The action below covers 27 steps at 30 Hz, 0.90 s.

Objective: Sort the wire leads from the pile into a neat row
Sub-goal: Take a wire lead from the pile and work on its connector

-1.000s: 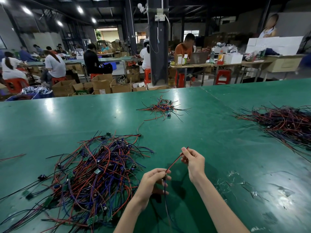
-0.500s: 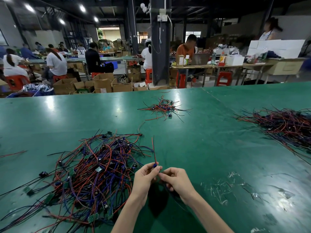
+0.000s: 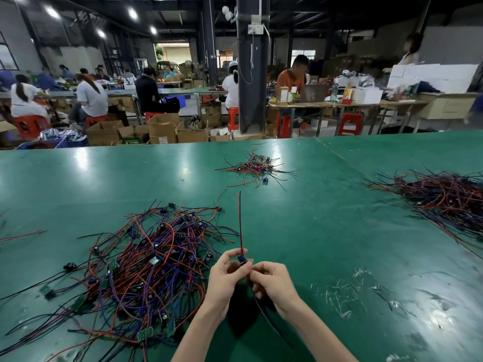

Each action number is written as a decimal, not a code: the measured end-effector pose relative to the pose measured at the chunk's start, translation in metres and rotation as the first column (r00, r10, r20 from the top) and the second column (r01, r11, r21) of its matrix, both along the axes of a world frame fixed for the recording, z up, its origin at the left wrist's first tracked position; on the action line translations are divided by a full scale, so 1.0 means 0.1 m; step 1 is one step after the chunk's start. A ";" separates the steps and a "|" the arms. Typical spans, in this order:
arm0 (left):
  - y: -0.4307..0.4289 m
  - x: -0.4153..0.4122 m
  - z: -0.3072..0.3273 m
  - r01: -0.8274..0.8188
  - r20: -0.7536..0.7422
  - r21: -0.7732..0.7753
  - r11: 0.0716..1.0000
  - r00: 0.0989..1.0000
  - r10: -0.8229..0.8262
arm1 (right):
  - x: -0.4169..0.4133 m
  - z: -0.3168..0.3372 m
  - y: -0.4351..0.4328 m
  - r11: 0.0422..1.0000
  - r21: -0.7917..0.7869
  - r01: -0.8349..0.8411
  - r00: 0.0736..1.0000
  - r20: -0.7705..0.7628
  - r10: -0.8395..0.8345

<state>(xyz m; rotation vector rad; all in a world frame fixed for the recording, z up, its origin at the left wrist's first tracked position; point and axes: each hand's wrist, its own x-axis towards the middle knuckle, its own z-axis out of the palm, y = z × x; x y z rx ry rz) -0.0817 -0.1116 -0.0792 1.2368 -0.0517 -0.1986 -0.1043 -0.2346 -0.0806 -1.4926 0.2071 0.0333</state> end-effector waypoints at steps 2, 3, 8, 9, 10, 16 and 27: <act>0.00 0.00 0.00 -0.007 0.009 -0.007 1.000 1.000 0.007 | -0.01 0.03 0.00 0.998 0.056 -0.031 0.999 -0.015 0.032; 0.00 -0.01 0.00 -0.009 0.013 -0.007 1.000 1.000 0.009 | -0.01 0.04 0.00 0.996 0.072 -0.046 0.999 -0.020 0.048; -0.02 -0.03 0.00 0.002 0.098 0.103 0.995 0.995 -0.013 | -0.03 0.07 -0.01 0.995 0.081 -0.056 0.997 -0.044 0.059; -0.02 -0.04 0.00 0.004 0.114 0.127 0.992 0.993 -0.019 | -0.03 0.07 -0.01 0.996 0.075 -0.049 0.997 -0.049 0.052; -0.02 -0.04 0.01 0.005 0.125 0.145 0.989 0.992 -0.023 | -0.03 0.06 -0.01 0.997 0.064 -0.041 0.998 -0.052 0.044; -0.02 -0.02 0.02 0.016 0.072 0.119 0.993 0.997 -0.025 | -0.03 0.02 0.01 0.986 -0.165 -0.005 0.999 -0.042 -0.001; -0.04 0.02 -0.05 -0.182 0.159 0.108 0.977 0.974 0.164 | -0.05 0.04 0.07 0.984 -0.175 -0.022 0.999 -0.034 0.016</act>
